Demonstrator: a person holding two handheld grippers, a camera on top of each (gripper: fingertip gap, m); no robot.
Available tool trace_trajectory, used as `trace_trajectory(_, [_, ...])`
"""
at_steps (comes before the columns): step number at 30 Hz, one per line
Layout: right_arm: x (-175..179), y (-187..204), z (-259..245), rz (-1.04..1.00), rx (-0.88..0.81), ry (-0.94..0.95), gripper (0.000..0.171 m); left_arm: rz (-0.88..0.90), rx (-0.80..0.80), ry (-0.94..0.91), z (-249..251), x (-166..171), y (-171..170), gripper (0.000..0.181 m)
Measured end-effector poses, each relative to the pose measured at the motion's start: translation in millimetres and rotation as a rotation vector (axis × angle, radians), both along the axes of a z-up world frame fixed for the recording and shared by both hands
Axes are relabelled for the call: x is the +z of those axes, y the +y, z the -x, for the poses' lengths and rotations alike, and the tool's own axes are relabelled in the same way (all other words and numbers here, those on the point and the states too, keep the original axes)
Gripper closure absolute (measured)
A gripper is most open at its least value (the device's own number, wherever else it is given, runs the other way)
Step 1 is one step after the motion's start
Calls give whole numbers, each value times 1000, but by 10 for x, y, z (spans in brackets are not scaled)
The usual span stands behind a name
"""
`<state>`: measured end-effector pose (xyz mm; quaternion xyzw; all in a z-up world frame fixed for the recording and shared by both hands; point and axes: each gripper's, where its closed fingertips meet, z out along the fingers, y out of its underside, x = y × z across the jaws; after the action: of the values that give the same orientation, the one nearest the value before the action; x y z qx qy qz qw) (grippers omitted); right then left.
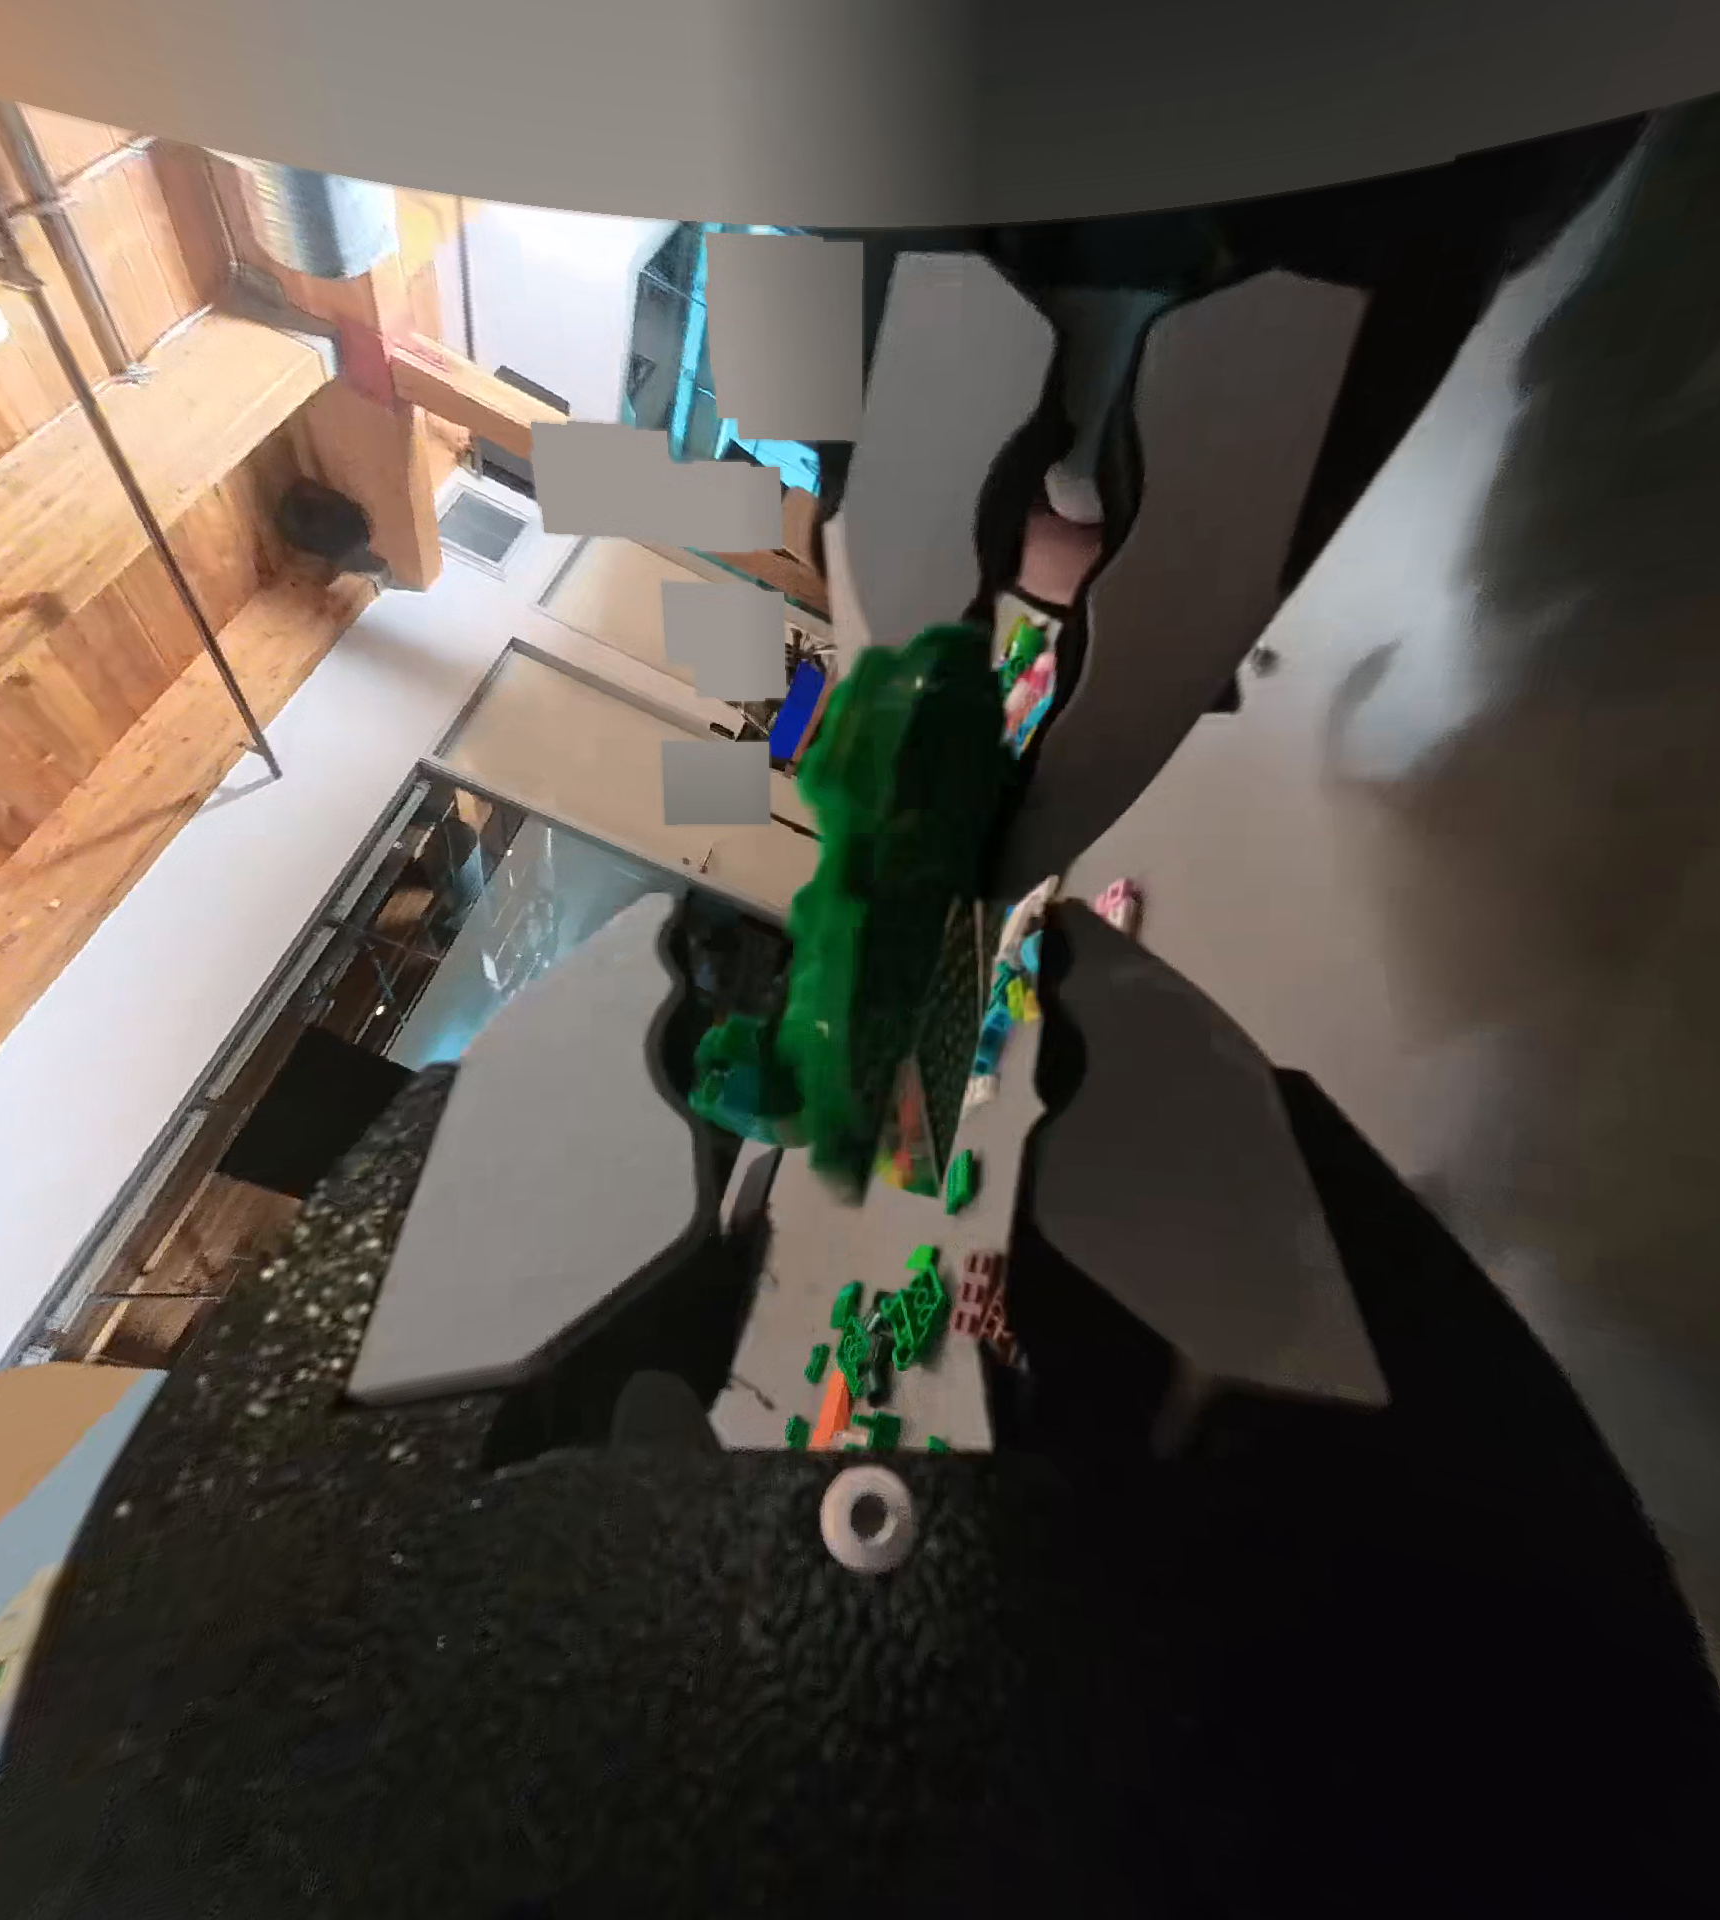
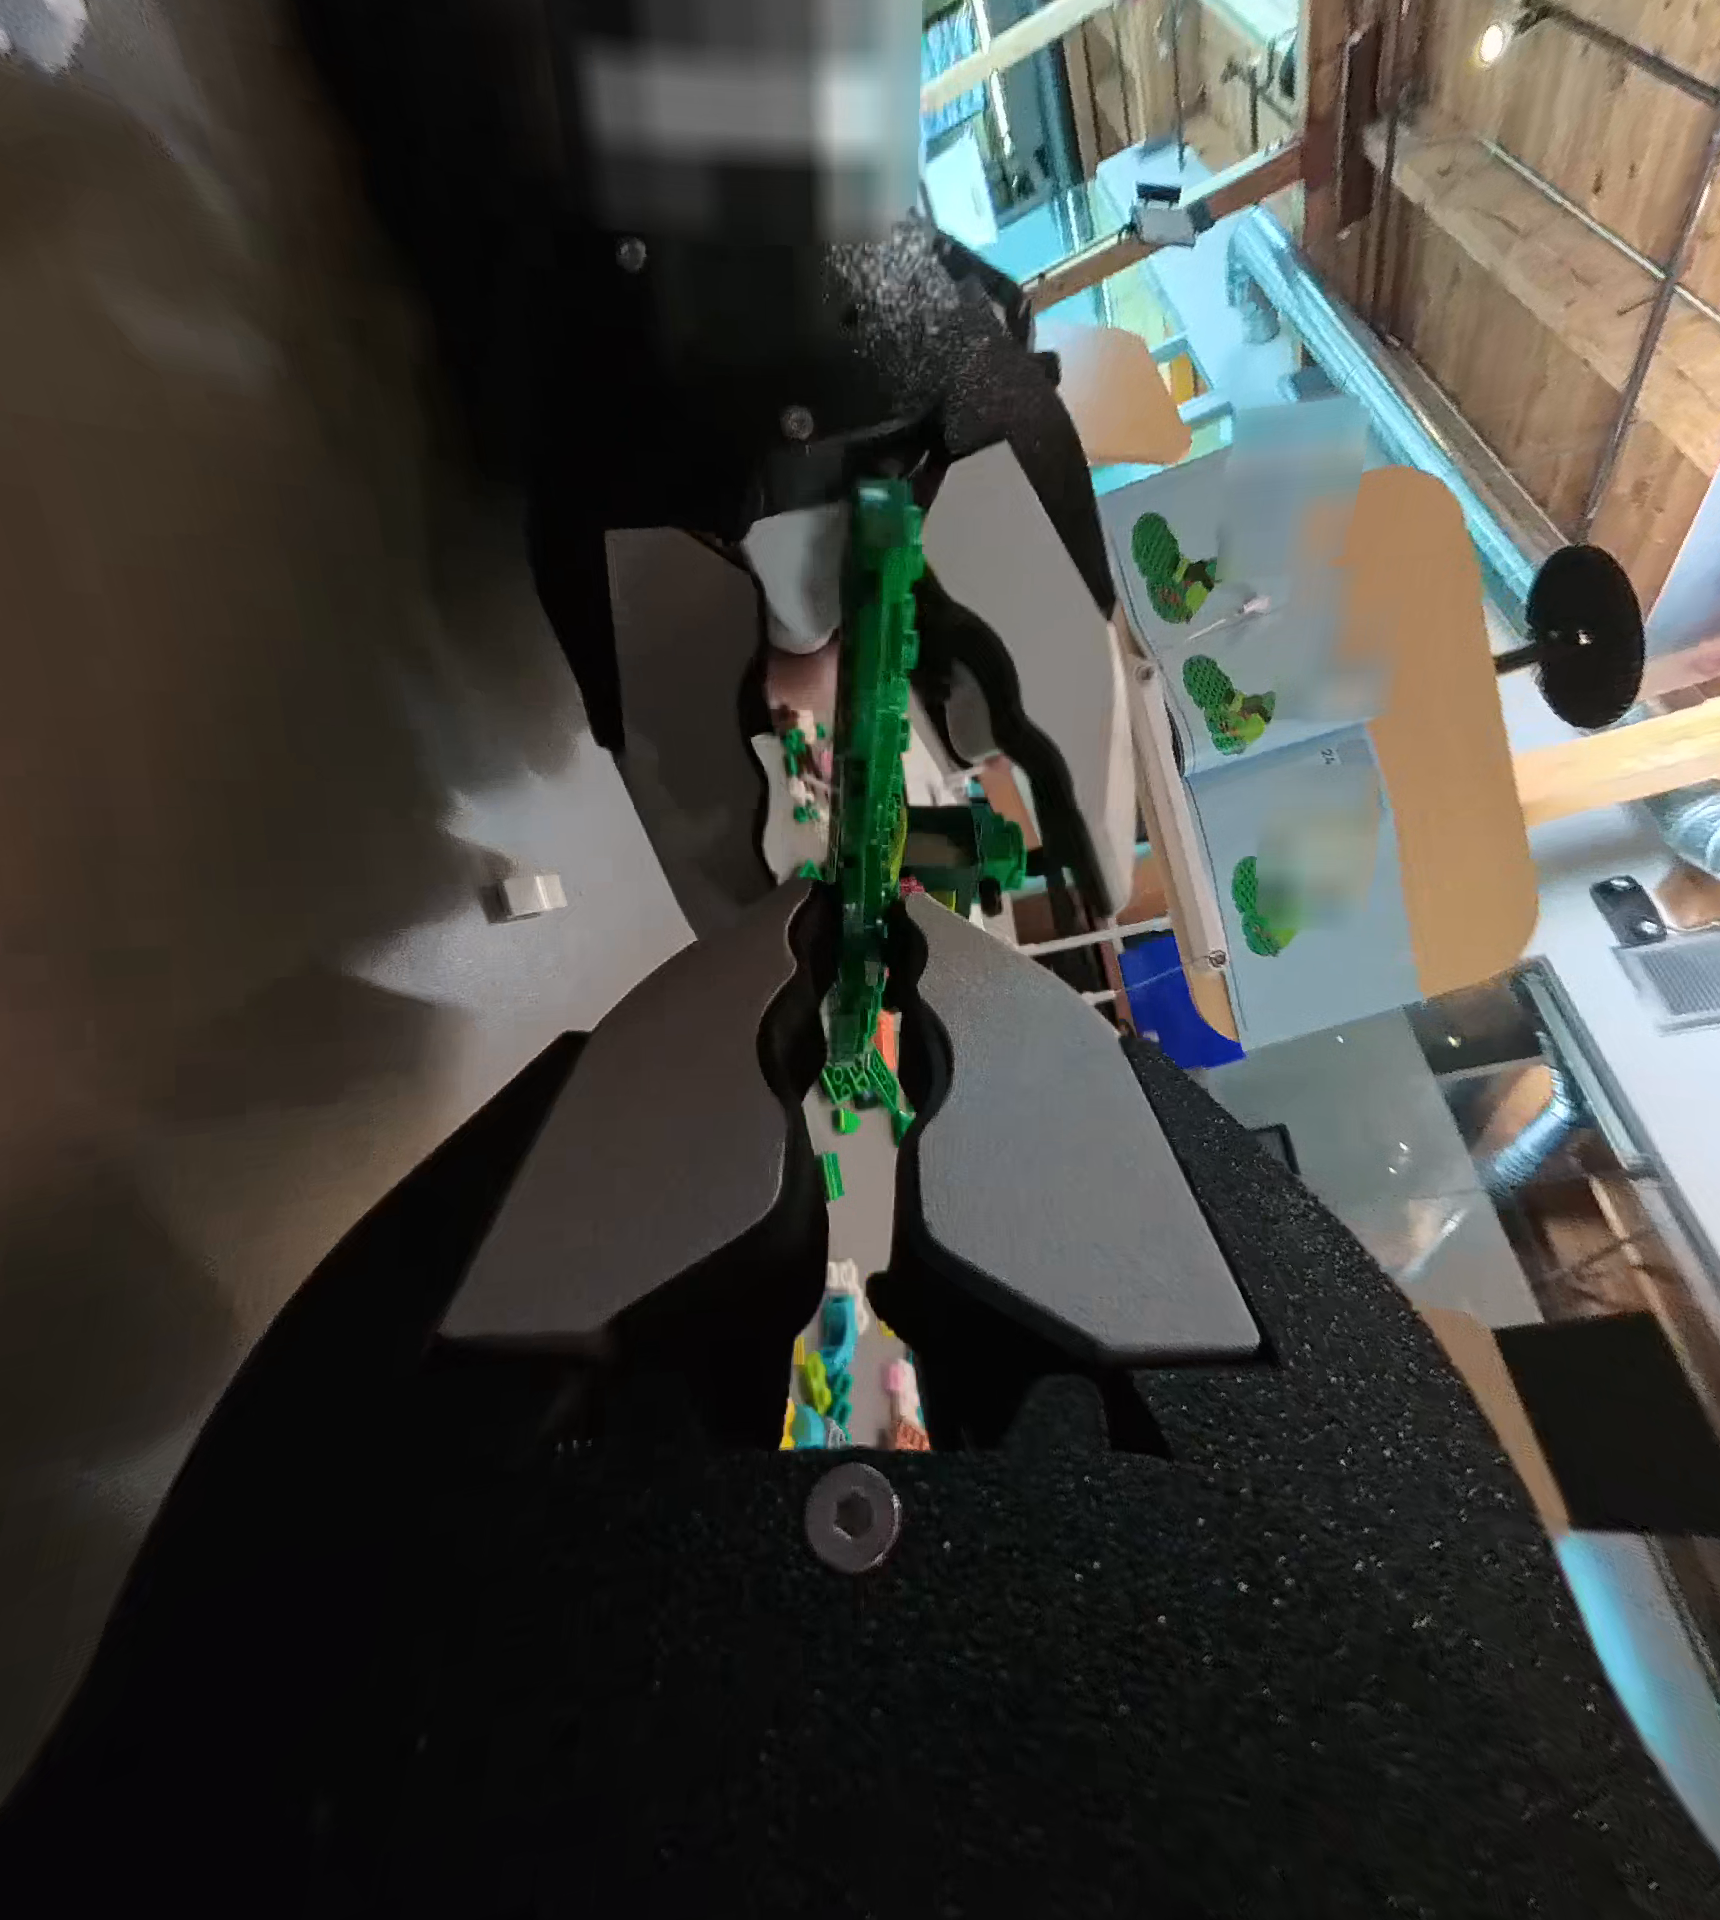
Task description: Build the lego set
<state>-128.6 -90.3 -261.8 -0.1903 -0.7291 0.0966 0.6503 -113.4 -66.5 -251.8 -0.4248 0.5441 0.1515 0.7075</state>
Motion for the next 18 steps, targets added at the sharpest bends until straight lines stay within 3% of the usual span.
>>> trace_trajectory(3, [-4, -11, -53, 55, 68, 10, 163, 64, -23, -80, 65, 54, 10, 103])
trace_trajectory(9, [-6, -52, -80, 124, 157, 13, 163, 186, -96, -84, 54, -57, -1, 130])
trace_trajectory(15, [-32, -46, -85, 123, 173, 6, 163, 211, -100, -82, 55, -95, 11, 130])
trace_trajectory(18, [-38, -69, -93, 131, 188, -4, 163, 210, -102, -96, 50, -82, 15, 122])
